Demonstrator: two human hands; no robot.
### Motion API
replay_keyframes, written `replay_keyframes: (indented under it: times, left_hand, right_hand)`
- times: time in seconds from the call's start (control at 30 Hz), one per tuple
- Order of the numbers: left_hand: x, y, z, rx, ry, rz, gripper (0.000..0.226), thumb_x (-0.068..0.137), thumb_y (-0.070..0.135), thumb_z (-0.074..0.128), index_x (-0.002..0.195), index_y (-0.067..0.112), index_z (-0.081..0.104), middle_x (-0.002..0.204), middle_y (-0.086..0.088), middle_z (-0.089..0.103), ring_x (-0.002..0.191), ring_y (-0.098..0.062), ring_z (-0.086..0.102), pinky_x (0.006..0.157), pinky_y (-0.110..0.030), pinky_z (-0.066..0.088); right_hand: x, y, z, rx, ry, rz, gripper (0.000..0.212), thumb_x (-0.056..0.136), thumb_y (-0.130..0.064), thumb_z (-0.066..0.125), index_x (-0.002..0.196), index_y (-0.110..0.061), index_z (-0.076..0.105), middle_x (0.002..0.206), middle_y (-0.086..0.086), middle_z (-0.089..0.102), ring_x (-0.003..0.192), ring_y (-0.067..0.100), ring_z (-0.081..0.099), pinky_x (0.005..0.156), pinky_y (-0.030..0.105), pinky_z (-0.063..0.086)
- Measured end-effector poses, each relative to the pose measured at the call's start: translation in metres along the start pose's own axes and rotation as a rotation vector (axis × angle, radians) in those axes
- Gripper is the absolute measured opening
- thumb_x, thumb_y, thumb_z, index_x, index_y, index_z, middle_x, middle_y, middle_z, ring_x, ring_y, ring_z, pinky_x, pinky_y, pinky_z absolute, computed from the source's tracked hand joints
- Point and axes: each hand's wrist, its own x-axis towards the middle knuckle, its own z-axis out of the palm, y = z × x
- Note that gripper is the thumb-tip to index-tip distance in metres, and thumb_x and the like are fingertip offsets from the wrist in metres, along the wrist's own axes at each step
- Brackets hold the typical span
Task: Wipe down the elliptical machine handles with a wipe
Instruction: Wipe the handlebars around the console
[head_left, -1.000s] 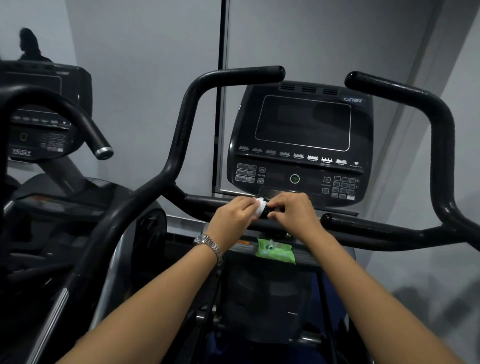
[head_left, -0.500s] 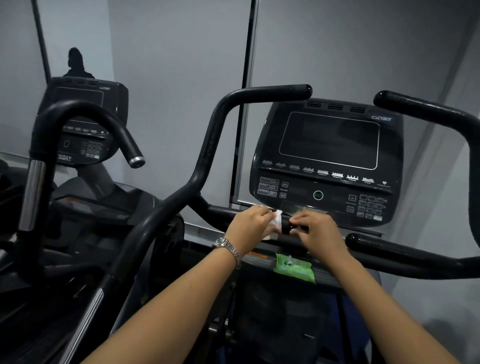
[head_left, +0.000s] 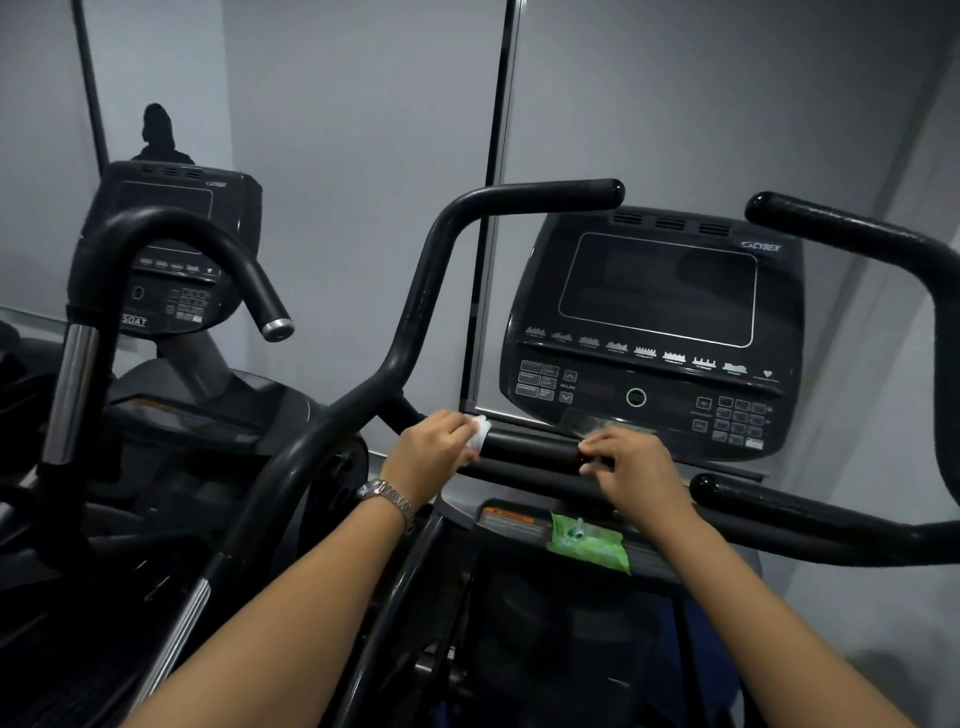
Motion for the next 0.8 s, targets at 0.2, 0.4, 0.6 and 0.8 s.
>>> replay_keyframes:
  times: [0.2, 0.4, 0.6, 0.8]
  left_hand:
    - [0.027, 0.049, 0.018, -0.037, -0.117, 0.078, 0.025, 0.068, 0.015, 0.081, 0.089, 0.010, 0.069, 0.087, -0.001, 0.068, 0.078, -0.016, 0.064, 0.059, -0.028, 0.057]
    - [0.033, 0.063, -0.007, -0.030, -0.227, -0.144, 0.005, 0.082, 0.008, 0.065, 0.086, 0.009, 0.068, 0.082, -0.004, 0.066, 0.078, -0.021, 0.062, 0.065, -0.037, 0.055]
    - [0.034, 0.079, -0.060, -0.470, -0.148, -0.691, 0.021, 0.084, 0.041, 0.066, 0.083, 0.021, 0.073, 0.070, 0.005, 0.068, 0.066, -0.007, 0.063, 0.061, -0.023, 0.051]
    - [0.017, 0.081, -0.096, -1.001, -0.025, -1.017, 0.011, 0.080, 0.023, 0.074, 0.070, 0.023, 0.070, 0.068, 0.004, 0.070, 0.069, -0.011, 0.069, 0.076, -0.031, 0.058]
  right_hand:
    - [0.004, 0.001, 0.000, -0.027, -0.001, -0.009, 0.026, 0.060, 0.008, 0.082, 0.082, -0.005, 0.077, 0.085, 0.003, 0.074, 0.076, 0.021, 0.070, 0.076, 0.020, 0.049]
    - [-0.001, -0.005, 0.003, -0.057, -0.011, 0.025, 0.024, 0.067, 0.006, 0.078, 0.089, -0.003, 0.075, 0.090, 0.006, 0.072, 0.083, 0.026, 0.068, 0.079, 0.028, 0.051]
    - [-0.008, -0.041, 0.001, 0.075, 0.043, 0.206, 0.019, 0.081, -0.013, 0.072, 0.100, -0.012, 0.073, 0.095, 0.000, 0.069, 0.092, 0.018, 0.062, 0.088, 0.035, 0.049]
    - [-0.022, -0.110, 0.004, 0.803, 0.138, 0.375, 0.017, 0.088, -0.002, 0.062, 0.093, -0.012, 0.074, 0.087, -0.002, 0.073, 0.081, 0.010, 0.067, 0.069, 0.013, 0.050]
